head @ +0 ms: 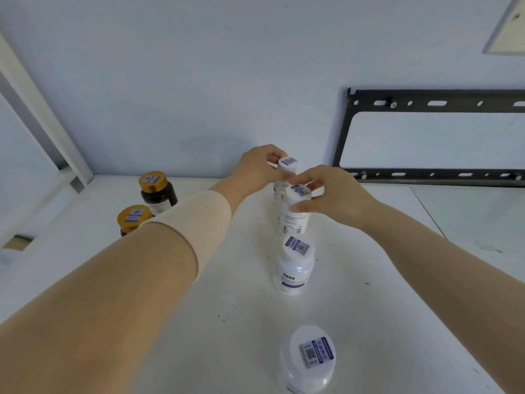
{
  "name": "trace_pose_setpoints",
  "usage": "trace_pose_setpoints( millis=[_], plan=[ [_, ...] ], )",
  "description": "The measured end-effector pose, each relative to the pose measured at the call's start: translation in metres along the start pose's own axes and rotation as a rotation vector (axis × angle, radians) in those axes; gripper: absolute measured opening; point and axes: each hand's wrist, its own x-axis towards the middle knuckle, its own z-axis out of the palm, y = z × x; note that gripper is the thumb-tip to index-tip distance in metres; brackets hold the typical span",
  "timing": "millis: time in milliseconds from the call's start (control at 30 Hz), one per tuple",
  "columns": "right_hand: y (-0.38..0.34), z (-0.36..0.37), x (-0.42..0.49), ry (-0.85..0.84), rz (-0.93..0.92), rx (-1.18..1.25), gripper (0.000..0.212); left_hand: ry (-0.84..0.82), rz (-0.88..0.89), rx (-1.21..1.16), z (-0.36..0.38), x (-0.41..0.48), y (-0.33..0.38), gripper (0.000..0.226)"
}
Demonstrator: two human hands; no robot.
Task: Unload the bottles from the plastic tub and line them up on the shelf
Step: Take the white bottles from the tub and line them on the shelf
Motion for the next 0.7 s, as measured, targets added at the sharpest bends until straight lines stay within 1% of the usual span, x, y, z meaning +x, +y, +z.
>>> trace_pose_setpoints(
  millis=[133,300,533,633,700],
  plan=[
    [0.004,0.004,0.001,-0.028,-0.006,0.054,0.043,-0.010,0.000,-0.017,0.004,0.003,-0.004,0.036],
    [0.006,0.006,0.000,-0.053,-0.021,0.098,0.044,-0.065,-0.004,-0.035,0.004,0.004,-0.003,0.038],
    [0.007,0.005,-0.002,-0.093,-0.016,0.117,0.043,-0.096,-0.015,-0.059,0.004,0.004,-0.005,0.039],
    [0.006,0.004,-0.007,-0.088,-0.016,0.140,0.039,-0.104,-0.016,-0.039,0.004,0.003,-0.004,0.045],
    [0.005,0.000,-0.012,-0.046,-0.013,0.144,0.034,-0.119,-0.009,-0.016,0.005,0.000,-0.002,0.055]
  ],
)
